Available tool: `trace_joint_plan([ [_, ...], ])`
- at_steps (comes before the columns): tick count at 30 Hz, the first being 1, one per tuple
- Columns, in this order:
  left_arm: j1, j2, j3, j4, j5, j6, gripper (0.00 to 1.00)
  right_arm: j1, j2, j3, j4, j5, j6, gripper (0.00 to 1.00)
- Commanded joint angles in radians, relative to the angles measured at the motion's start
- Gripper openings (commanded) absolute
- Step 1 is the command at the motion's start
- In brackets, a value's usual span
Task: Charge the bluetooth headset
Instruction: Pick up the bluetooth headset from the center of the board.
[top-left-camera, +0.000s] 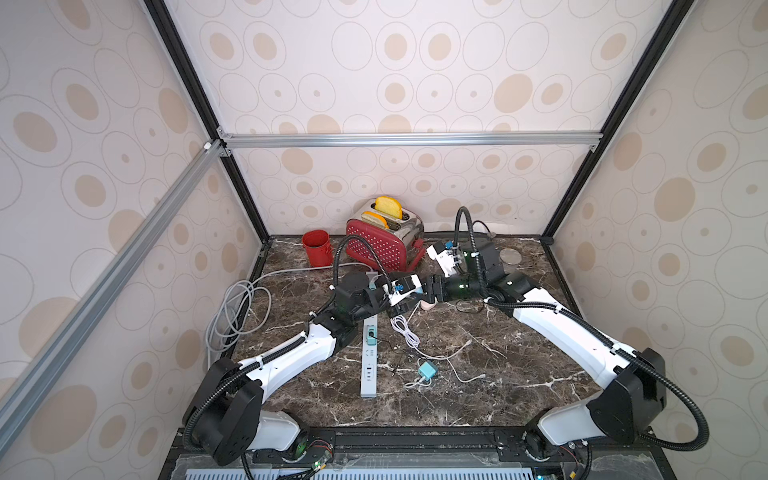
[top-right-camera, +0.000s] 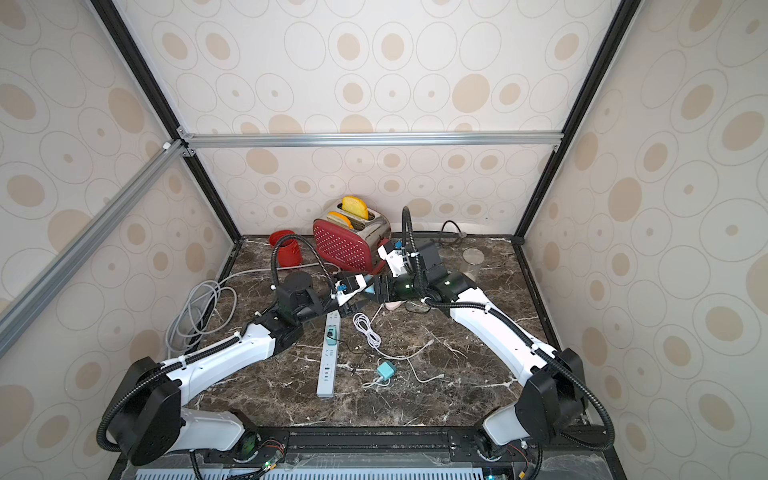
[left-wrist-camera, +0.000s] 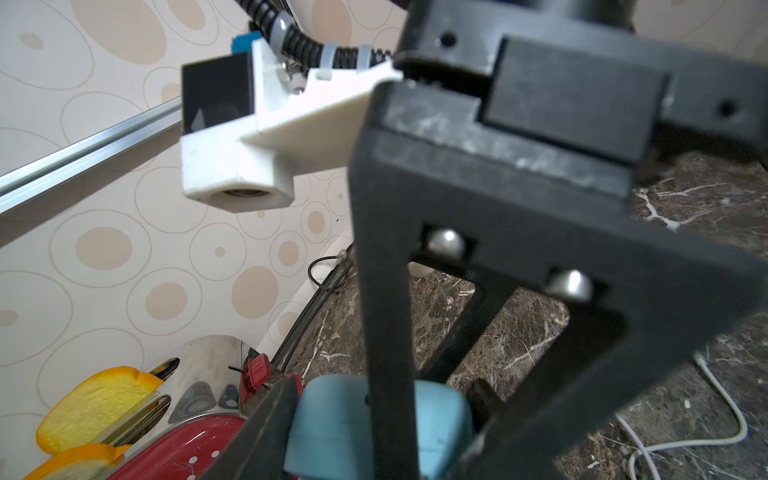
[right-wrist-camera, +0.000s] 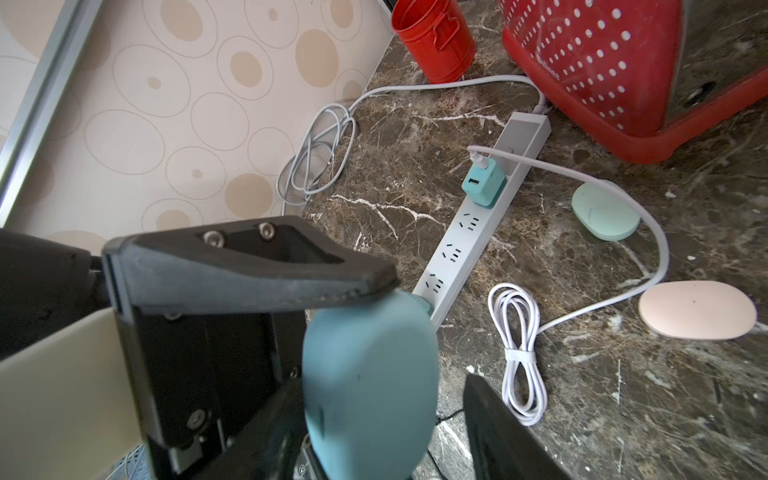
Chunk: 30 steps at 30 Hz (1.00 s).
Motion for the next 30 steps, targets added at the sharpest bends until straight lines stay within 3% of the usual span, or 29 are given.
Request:
trace_joint_plan([
  [1,-0.005,0.015,0.054,-0.006,0.028,0.030,0.49,0.011,0.021,0.033,-0.022,0.037,-0.009,0.63],
  [8,-0.006,0.024,0.069,-0.034,0.025,0.043,0.51,0.014,0.021,0.041,-0.017,0.037,-0.011,0.46],
  [13,-0.005,0.025,0.071,-0.040,0.010,0.052,0.63,0.010,0.012,0.035,-0.002,0.005,-0.014,0.38],
  [15,-0.006,0.025,0.070,-0.040,0.009,0.054,0.69,-0.004,0.004,0.019,0.031,-0.037,0.006,0.36],
  [23,-0.005,0.011,0.054,-0.004,0.008,0.043,0.75,-0.099,0.000,-0.110,0.347,-0.358,0.210,0.35],
  [30,0.003,0.003,0.049,0.047,0.022,-0.008,0.73,-0.118,0.010,-0.158,0.507,-0.453,0.326,0.35],
])
